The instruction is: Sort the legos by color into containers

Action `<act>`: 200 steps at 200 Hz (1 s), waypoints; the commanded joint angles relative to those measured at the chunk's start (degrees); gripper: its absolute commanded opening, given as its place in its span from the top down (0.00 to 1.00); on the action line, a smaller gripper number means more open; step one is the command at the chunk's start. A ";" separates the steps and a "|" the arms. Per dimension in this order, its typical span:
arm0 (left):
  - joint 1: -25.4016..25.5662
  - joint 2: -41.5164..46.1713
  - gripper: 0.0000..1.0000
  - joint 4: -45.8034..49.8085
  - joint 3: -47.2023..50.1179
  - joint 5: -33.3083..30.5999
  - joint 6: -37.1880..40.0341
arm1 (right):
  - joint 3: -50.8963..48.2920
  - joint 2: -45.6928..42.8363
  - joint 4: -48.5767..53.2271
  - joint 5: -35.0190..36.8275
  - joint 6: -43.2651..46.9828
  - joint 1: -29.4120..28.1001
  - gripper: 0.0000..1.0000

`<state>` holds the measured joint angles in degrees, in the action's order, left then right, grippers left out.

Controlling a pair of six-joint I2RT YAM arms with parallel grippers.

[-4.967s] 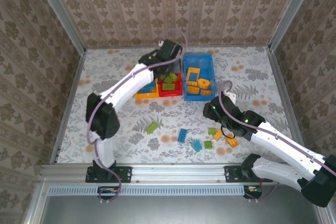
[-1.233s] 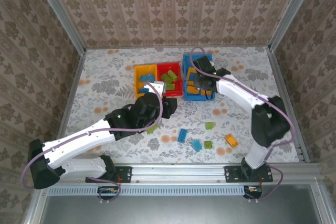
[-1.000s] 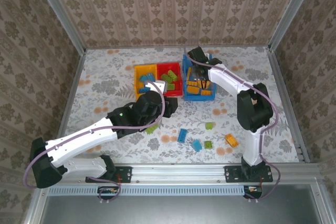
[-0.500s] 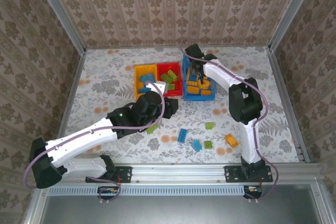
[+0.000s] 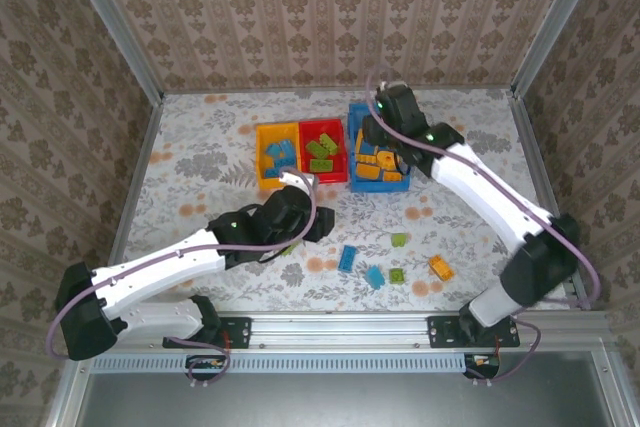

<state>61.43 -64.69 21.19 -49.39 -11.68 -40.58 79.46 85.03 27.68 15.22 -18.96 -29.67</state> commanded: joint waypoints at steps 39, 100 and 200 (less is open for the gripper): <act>4.28 -14.89 0.35 3.69 -2.74 7.31 0.57 | -32.98 -25.46 -5.58 -31.93 -7.26 -3.07 0.38; 4.93 -32.48 0.34 8.26 -13.15 7.80 0.21 | -45.05 -45.97 2.17 -36.77 -12.86 -2.85 0.29; 5.63 -41.07 0.54 8.25 -16.36 9.72 0.86 | -45.16 -47.16 2.29 -34.56 -16.10 -2.70 0.33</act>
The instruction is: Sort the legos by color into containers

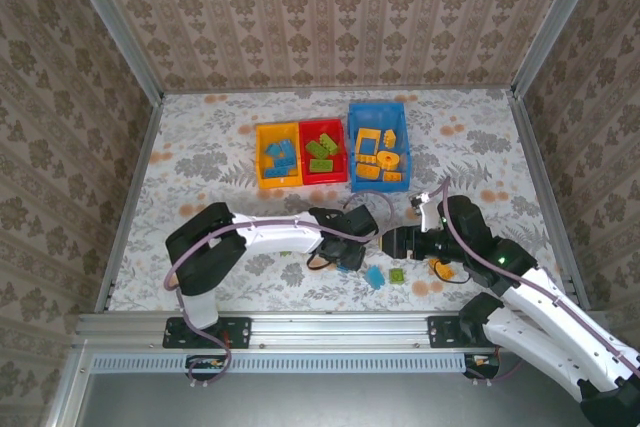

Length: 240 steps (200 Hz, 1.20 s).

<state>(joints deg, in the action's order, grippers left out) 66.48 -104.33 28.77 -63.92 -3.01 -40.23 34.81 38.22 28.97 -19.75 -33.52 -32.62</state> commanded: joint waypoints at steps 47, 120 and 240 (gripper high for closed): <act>-0.57 4.49 0.72 3.83 -1.38 -5.98 -0.02 | 0.26 -0.60 0.83 1.02 -1.39 0.28 0.36; -19.92 20.65 0.73 7.74 -1.44 -3.09 7.19 | 6.30 2.79 -14.33 10.55 -2.60 0.63 0.35; -39.98 -3.75 0.73 4.87 -22.26 -4.39 16.77 | 12.13 21.81 -26.44 10.29 -2.39 -3.67 0.35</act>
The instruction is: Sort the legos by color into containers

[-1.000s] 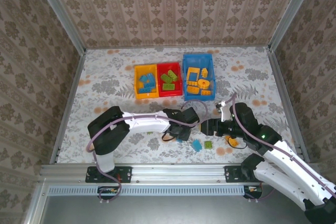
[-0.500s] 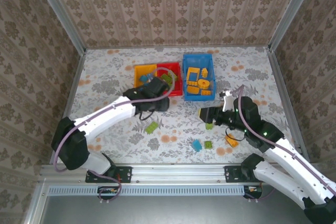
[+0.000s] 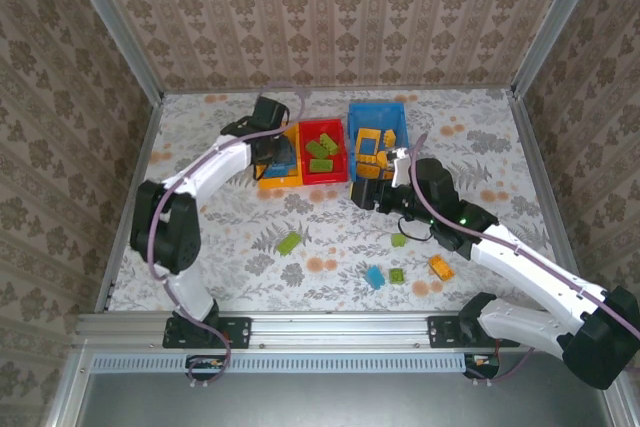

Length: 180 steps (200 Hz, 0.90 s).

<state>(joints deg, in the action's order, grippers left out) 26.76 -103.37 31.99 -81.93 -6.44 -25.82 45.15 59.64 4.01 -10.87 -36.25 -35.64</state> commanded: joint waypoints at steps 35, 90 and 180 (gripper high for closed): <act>-1.80 -9.13 0.55 4.17 -9.15 -0.36 2.37 | 2.84 0.52 10.45 9.58 0.45 -1.01 0.36; -0.93 -3.68 0.46 5.01 -8.85 -0.99 3.10 | 0.45 1.04 30.66 19.74 -3.83 -1.01 0.40; 18.24 25.36 0.36 -5.97 15.92 -1.00 -5.64 | -1.73 17.86 28.95 18.27 0.17 -0.23 0.31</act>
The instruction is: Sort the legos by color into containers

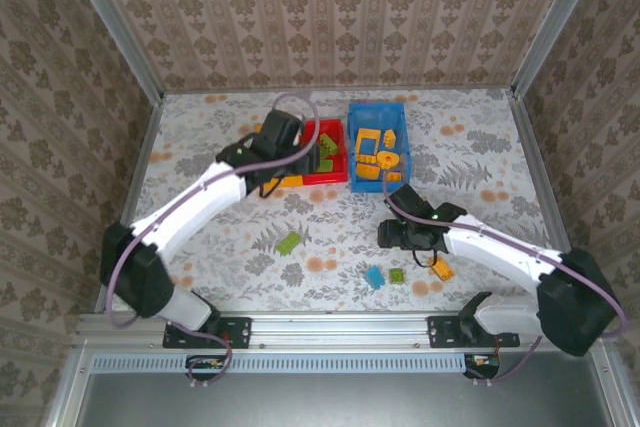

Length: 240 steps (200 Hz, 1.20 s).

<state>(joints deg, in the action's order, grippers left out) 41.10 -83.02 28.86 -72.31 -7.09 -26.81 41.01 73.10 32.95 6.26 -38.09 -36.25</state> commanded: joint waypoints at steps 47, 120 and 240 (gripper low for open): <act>16.17 16.13 0.37 -5.85 16.64 -4.58 -12.23 | 3.36 11.46 -1.29 2.88 3.54 1.17 0.44; 28.28 26.29 0.41 -5.80 26.88 -16.63 -21.94 | 7.02 10.36 -4.25 3.39 6.96 -0.66 0.76; 31.32 35.89 0.41 3.34 32.17 -30.97 -30.36 | 54.91 42.66 -0.06 6.75 11.41 -3.26 0.78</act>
<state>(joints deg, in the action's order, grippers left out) 72.31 -48.23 29.91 -39.40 -35.97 -56.27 89.89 109.21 30.02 10.76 -28.40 -41.04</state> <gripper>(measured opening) 0.590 0.291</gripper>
